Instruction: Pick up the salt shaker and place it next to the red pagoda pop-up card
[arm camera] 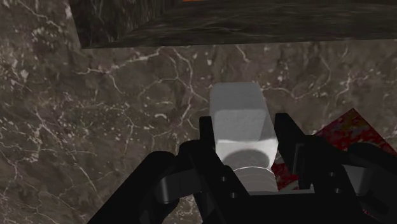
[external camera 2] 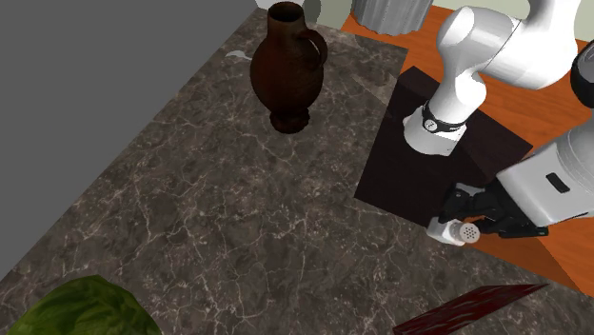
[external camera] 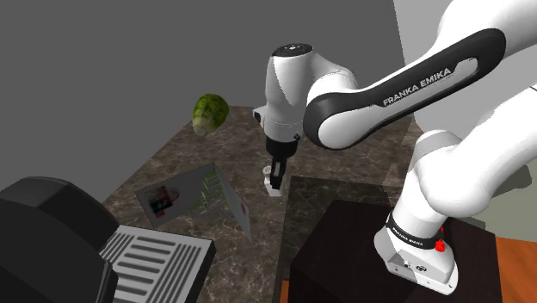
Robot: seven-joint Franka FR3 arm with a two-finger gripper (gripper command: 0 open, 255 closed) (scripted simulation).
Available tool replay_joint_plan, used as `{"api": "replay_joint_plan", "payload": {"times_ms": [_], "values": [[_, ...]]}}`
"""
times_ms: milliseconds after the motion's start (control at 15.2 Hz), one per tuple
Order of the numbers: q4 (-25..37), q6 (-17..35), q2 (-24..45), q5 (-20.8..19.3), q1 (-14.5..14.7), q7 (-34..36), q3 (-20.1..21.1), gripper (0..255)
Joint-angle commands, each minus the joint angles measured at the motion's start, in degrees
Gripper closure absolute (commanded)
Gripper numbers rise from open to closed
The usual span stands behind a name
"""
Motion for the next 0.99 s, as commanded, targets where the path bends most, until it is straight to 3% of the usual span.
{"api": "replay_joint_plan", "payload": {"times_ms": [0, 594, 924], "values": [[-0.94, 1.89, 0.94, -0.03, -0.04, 0.38, 0.41, 255], [-5.01, 11.11, 6.18, -0.85, -0.87, 1.99, 2.08, 255], [-5.01, 11.11, 6.18, -0.85, -0.87, 1.99, 2.08, 255]]}}
